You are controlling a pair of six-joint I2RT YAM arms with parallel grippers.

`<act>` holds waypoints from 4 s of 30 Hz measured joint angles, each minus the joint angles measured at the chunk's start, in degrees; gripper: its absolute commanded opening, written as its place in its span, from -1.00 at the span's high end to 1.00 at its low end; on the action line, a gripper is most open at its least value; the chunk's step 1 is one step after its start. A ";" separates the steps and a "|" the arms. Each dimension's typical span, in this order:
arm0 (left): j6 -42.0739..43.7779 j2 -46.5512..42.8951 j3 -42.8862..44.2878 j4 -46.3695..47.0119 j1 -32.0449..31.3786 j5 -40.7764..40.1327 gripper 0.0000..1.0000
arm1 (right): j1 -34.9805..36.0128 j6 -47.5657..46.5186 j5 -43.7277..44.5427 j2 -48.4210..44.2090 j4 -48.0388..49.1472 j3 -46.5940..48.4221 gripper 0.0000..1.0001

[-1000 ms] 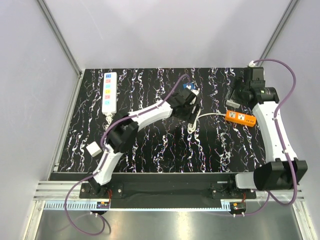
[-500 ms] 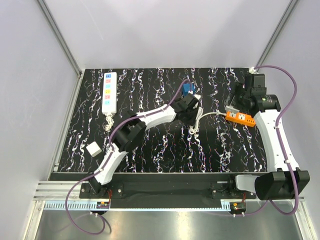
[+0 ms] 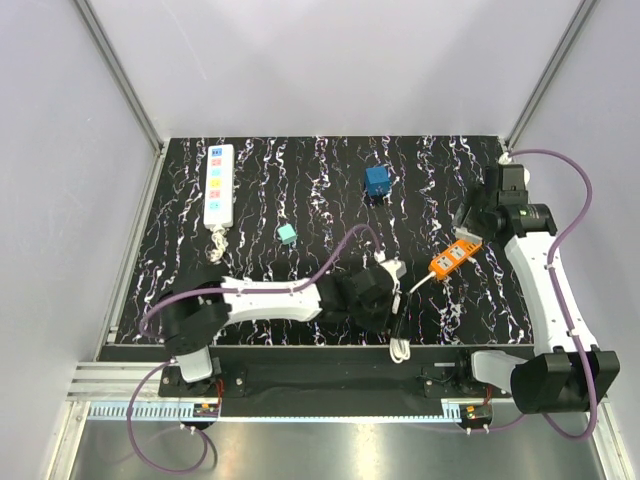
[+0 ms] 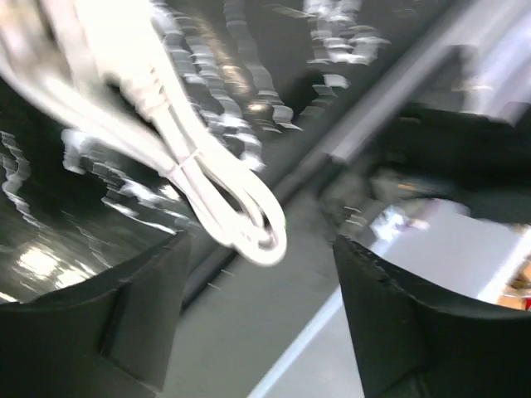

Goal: Insert the plug

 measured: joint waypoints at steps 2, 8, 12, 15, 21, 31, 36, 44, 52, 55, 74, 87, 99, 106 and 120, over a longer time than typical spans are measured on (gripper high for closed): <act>-0.66 -3.37 0.20 -0.68 -0.11 0.11 -0.56 | 0.00 0.94 1.79 -0.02 -0.07 -2.08 1.00; 3.52 -9.66 4.61 -4.72 6.91 -2.80 -0.44 | -0.66 3.50 9.03 -0.37 -0.66 -6.82 1.00; 6.12 -9.81 5.40 -5.86 13.53 -2.32 -0.43 | -3.19 4.39 12.72 0.96 -0.39 -7.08 1.00; 7.74 -9.75 5.18 -8.13 17.46 -1.97 -0.44 | -5.95 4.68 14.27 4.04 0.37 -7.21 1.00; 11.58 -10.43 3.04 -9.79 22.75 0.68 -0.15 | -10.23 4.72 15.10 9.84 3.04 -8.52 1.00; 12.72 -0.66 2.51 -9.20 20.65 5.03 0.17 | -11.54 5.03 14.47 17.55 9.05 -8.57 1.00; 12.48 3.43 2.64 -9.14 18.88 4.94 0.19 | -11.74 4.96 12.33 19.82 12.63 -9.79 1.00; 10.01 8.72 5.25 -6.49 14.01 4.94 0.21 | -11.80 3.39 3.43 24.33 18.88 -9.79 1.00; 6.60 10.64 6.67 -2.69 7.85 4.20 0.26 | -8.81 0.94 -7.76 27.67 25.09 -7.58 1.00; 4.44 10.69 6.14 -0.31 5.18 3.98 0.26 | -3.37 -0.24 -10.03 29.31 25.16 -4.66 1.00; 10.64 -19.12 -1.01 -9.75 16.85 -6.93 -0.98 | 0.57 21.33 -9.35 16.04 2.05 7.08 1.00; 22.43 -33.99 -3.54 -27.54 23.32 -16.17 -0.98 | 5.88 49.72 -8.55 21.64 -6.36 8.83 1.00; 26.77 -37.38 -5.88 -31.54 23.34 -18.53 -0.98 | 8.37 57.77 -4.70 23.02 -4.33 5.84 1.00; 27.80 -38.03 -7.30 -31.91 23.34 -20.24 -0.98 | 10.21 60.41 -2.75 24.17 -3.34 4.72 1.00; 27.91 -38.86 -7.41 -31.91 23.34 -21.11 -0.98 | 11.26 62.71 -1.60 26.86 -2.08 2.95 1.00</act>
